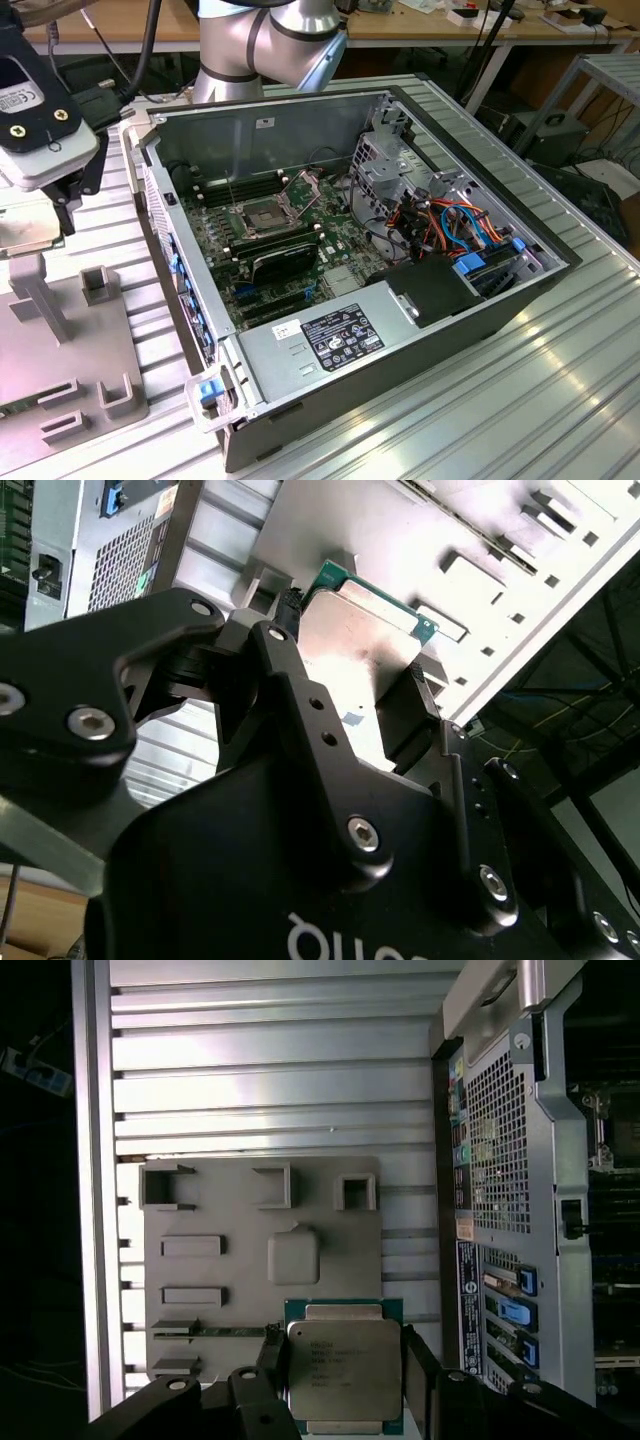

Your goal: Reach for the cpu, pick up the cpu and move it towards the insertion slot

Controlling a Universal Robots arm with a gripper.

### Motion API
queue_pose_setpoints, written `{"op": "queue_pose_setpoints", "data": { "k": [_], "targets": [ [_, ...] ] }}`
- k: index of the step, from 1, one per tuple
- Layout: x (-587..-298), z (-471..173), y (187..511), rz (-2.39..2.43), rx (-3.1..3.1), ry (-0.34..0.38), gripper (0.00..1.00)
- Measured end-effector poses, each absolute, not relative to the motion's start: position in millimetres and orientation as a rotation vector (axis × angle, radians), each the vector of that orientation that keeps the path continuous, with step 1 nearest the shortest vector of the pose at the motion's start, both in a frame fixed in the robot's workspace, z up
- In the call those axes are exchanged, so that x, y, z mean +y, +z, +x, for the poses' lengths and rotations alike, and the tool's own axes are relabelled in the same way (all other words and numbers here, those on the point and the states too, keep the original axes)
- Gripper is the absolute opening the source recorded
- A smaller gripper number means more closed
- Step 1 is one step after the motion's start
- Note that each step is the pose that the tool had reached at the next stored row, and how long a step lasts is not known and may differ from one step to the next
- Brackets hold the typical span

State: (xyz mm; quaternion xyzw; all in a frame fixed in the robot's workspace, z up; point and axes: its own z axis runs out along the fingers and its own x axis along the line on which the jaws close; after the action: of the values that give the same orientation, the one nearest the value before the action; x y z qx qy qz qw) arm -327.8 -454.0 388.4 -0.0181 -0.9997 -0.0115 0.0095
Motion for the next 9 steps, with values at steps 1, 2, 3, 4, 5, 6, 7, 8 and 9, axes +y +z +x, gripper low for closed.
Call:
{"op": "queue_pose_setpoints", "data": {
  "k": [1,2,3,4,5,6,7,8,9],
  "targets": [
    [-454,-327,388,-0.057,-3.122,-0.036,0.55],
    [-454,-322,388,-0.057,-3.122,-0.036,0.55],
    [-454,-313,388,-0.056,-3.122,-0.036,0.55],
    [-454,-306,388,-0.057,-3.122,-0.036,0.55],
    [-454,-303,388,-0.056,-3.122,-0.036,0.55],
    [-454,-301,388,-0.057,-3.122,-0.036,0.55],
    [-454,-301,388,-0.057,-3.122,-0.036,0.55],
    [-454,-300,388,-0.057,-3.122,-0.036,0.55],
    [-454,-299,388,-0.057,-3.122,-0.036,0.55]
  ]
}}
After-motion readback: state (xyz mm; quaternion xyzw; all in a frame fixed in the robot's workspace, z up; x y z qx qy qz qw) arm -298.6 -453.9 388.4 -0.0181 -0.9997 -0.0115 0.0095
